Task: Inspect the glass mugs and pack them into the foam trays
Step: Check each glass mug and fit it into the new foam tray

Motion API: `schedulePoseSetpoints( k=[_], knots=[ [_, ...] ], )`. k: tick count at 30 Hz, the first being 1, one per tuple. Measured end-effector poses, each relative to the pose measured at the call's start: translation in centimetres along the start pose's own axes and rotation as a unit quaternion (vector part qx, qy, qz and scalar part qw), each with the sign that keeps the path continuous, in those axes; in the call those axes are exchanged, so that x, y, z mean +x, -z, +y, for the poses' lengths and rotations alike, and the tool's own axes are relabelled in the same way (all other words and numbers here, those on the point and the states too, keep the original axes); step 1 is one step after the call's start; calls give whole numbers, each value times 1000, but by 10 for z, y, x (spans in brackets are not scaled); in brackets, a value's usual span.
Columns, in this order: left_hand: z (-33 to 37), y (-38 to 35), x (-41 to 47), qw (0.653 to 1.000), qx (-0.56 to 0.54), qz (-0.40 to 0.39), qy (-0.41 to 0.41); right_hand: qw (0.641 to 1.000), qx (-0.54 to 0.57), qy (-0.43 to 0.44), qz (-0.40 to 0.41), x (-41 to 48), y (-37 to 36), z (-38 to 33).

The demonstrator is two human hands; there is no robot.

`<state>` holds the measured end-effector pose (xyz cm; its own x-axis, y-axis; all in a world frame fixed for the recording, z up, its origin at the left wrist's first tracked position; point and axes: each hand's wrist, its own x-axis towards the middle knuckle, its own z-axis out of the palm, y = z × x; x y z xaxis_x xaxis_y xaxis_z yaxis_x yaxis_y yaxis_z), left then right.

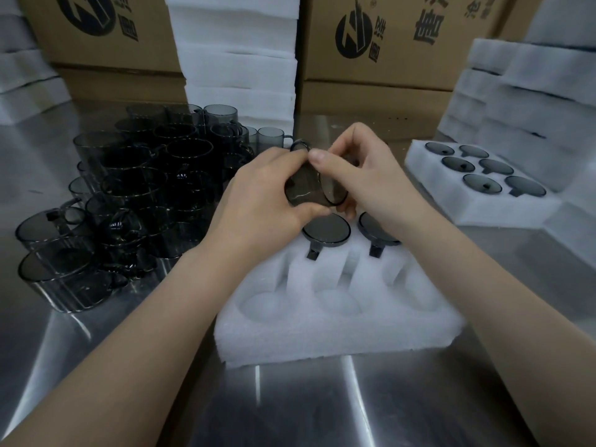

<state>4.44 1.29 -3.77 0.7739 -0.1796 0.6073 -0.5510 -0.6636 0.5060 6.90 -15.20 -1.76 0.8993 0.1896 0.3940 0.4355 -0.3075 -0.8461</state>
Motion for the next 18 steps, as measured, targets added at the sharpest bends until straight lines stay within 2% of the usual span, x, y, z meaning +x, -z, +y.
schedulePoseSetpoints(
  k=[2,5,8,11,14,18],
  knots=[
    [-1,-2,-1,1000,-18,11,-11,1000,8,11,-3,1,-1,-1],
    [0,0,-2,996,-82,34,23,994,92,-18,-60,1,2,-1],
    [0,0,-3,990,-135,34,32,968,224,-58,-97,2,7,0],
    [0,-1,-1,990,-129,6,55,942,309,-56,-115,3,7,1],
    [1,-1,-1,986,-153,10,68,937,323,-33,-133,3,4,1],
    [5,-1,-3,978,-193,23,70,947,300,-4,-115,5,2,1]
  ],
)
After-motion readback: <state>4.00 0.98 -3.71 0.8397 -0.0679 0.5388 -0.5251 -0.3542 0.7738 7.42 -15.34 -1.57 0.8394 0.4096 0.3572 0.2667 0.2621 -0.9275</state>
